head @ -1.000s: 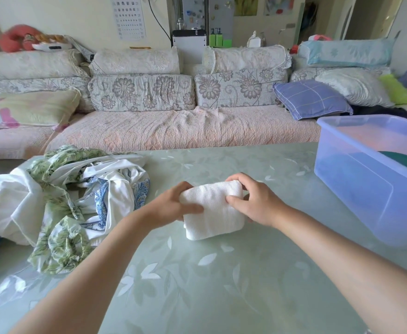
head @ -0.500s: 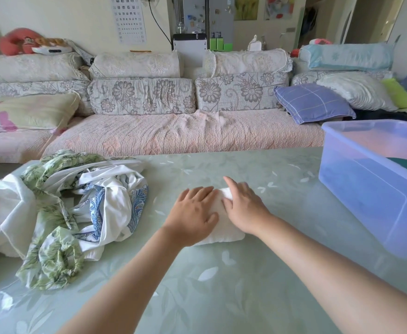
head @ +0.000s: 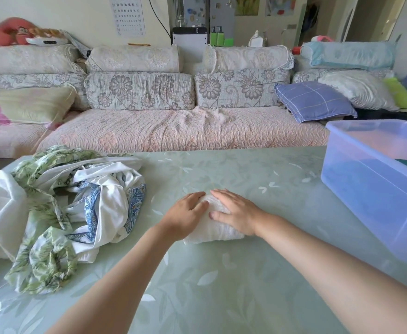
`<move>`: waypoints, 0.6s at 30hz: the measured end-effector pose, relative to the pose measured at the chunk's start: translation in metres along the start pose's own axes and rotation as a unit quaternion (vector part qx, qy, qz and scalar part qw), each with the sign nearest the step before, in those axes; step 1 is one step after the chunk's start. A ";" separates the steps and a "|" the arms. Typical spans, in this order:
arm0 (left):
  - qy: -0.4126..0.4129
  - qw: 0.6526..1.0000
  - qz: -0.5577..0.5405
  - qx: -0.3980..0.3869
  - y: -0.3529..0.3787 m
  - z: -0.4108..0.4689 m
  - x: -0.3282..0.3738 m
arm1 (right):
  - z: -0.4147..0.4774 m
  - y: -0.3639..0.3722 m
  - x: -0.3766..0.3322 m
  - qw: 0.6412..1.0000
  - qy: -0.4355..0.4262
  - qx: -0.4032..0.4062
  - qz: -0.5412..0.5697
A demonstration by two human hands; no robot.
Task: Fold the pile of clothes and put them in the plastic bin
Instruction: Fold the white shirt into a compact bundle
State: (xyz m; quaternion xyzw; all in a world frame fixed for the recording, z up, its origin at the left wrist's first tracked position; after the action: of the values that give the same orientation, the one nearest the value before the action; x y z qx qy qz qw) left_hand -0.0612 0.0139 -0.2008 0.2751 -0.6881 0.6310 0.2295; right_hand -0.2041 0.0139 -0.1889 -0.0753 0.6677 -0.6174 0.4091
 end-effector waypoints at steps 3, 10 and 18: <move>-0.008 1.000 0.011 -0.006 -0.001 -0.002 0.000 | -0.005 0.001 -0.001 0.999 -0.033 0.004 -0.016; -0.019 0.999 -0.018 -0.032 0.000 0.001 -0.006 | -0.013 0.006 -0.011 0.986 -0.064 -0.068 -0.135; 0.056 0.976 0.107 0.182 -0.028 -0.019 0.020 | -0.011 -0.004 -0.008 0.986 -0.001 0.062 -0.152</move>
State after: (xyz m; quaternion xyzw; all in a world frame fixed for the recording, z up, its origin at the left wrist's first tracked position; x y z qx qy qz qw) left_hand -0.0581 0.0299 -0.1646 0.2012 -0.5734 0.7809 0.1448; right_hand -0.2076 0.0263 -0.1832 -0.1509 0.6083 -0.7125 0.3154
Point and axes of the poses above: each hand's wrist, its own z-axis towards the middle knuckle, its own y-axis out of the palm, x = y × z, the point moved 8 cm from there along z, towards the middle knuckle, and after that the axes turned 13 degrees about -y, right-handed, at the moved point
